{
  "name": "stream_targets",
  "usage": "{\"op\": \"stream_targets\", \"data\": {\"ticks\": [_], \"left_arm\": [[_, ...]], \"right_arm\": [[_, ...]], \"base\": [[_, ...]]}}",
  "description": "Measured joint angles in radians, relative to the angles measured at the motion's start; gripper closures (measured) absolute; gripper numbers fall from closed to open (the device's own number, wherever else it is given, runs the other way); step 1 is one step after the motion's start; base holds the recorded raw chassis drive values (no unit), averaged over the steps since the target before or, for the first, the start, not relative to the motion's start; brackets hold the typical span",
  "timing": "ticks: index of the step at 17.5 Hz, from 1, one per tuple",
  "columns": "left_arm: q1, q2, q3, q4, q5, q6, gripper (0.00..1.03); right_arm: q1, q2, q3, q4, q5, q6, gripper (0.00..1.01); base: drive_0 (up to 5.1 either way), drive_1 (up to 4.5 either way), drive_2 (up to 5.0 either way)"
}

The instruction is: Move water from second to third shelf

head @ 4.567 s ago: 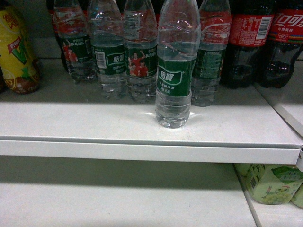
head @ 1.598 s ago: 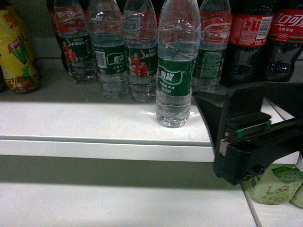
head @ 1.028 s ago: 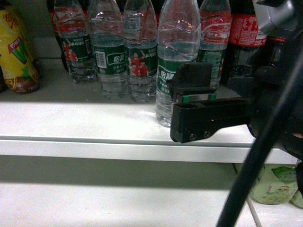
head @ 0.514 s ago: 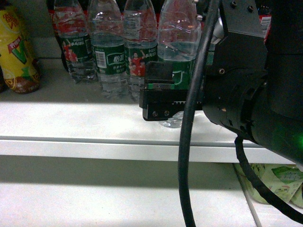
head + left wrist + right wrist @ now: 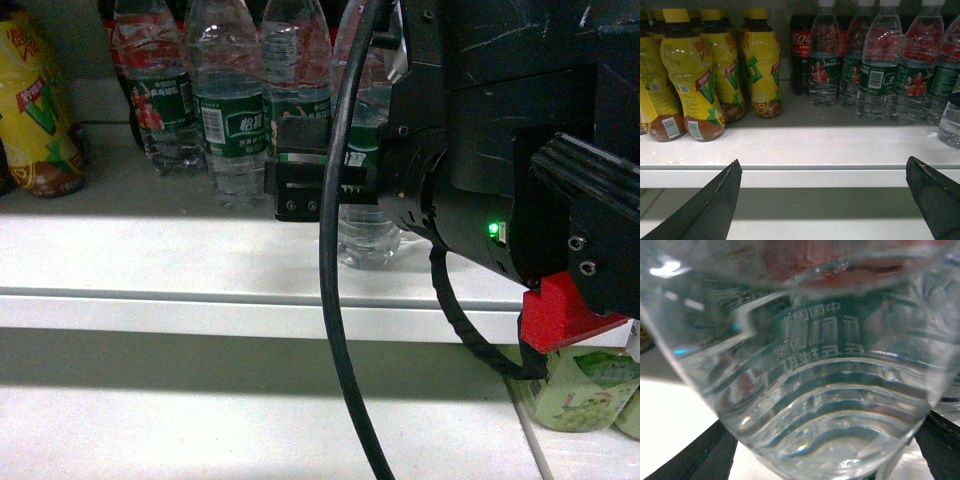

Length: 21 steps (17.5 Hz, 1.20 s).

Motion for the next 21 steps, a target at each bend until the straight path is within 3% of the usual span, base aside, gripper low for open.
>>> {"op": "stream_targets", "data": {"ticks": [3,9,11,15,18,21], "left_arm": [[0.000,0.000,0.000,0.000,0.000,0.000,0.05],[0.000,0.000,0.000,0.000,0.000,0.000,0.05],[0.000,0.000,0.000,0.000,0.000,0.000,0.05],[0.000,0.000,0.000,0.000,0.000,0.000,0.05],[0.000,0.000,0.000,0.000,0.000,0.000,0.05],[0.000,0.000,0.000,0.000,0.000,0.000,0.05]], "right_arm": [[0.000,0.002,0.004,-0.005,0.008,0.000,0.05],[-0.001,0.002,0.004,-0.003,0.021,-0.004,0.50],[-0.001,0.002,0.004,0.002,0.023,-0.003,0.57],[0.000,0.002,-0.013,0.037,0.023,-0.012,0.61],[0.007,-0.083,-0.151,0.111,0.010,-0.093,0.62],[0.006,-0.140,-0.235,0.146,-0.006,-0.129,0.62]], "base": [[0.0,0.00,0.0],[0.0,0.00,0.0],[0.0,0.00,0.0],[0.0,0.00,0.0],[0.0,0.00,0.0],[0.0,0.00,0.0]]}}
